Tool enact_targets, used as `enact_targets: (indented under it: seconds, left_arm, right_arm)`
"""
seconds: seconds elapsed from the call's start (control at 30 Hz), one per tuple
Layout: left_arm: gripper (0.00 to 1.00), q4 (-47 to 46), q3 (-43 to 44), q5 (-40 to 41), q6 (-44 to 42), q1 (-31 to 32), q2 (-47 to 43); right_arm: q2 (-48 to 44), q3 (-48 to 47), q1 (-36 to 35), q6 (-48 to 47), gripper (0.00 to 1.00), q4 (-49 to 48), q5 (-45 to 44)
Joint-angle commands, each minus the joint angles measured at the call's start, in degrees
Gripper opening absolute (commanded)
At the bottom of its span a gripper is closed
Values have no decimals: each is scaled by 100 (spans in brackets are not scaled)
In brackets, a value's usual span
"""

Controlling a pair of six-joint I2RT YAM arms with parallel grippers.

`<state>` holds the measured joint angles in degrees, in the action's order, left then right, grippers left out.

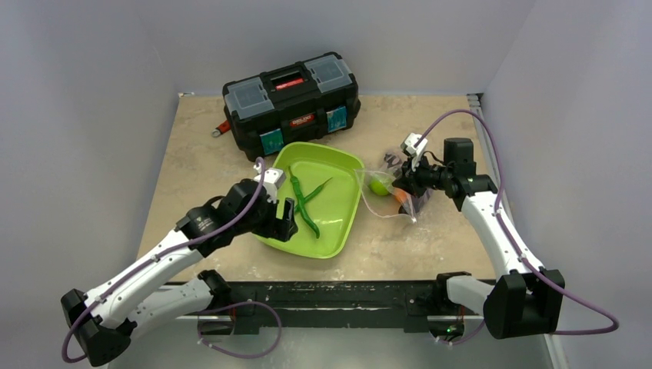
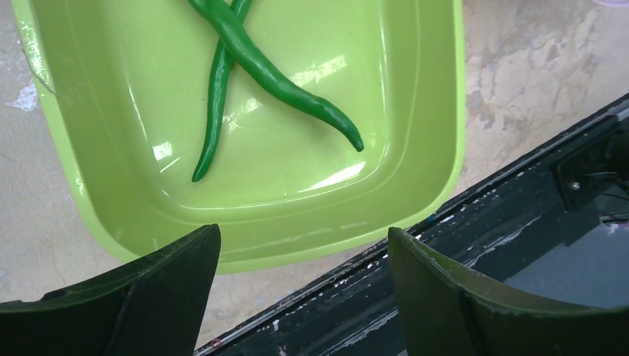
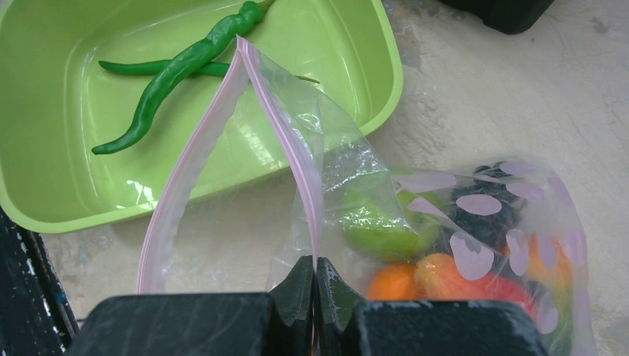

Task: Open the zip-top bag and remove the fake food
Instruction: Place the fake vegetable in the bin, then pick up the fake vegetable from the zipper food storage bag.

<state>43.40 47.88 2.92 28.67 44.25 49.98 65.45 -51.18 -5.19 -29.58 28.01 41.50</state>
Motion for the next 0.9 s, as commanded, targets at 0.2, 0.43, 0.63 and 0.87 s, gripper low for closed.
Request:
enact_targets:
  seconds: [0.2,0.43,0.63,0.87]
  left_arm:
    - [92,-403,614,-520,359,-59,-269]
    - [100,-322,1676,1,1374,-66,-188]
    - [100,95,2684,171,2089,-64,43]
    - [100,-32,2965,49,2486,-61,-115]
  right_arm:
    - [-152,-50,35,23,0,-164,36]
    - [-212,-50,29,27,0,-155,61]
    - [-203,-62,37,57,0,-145,98]
    - [-114,-117,120,15,0,-56,243]
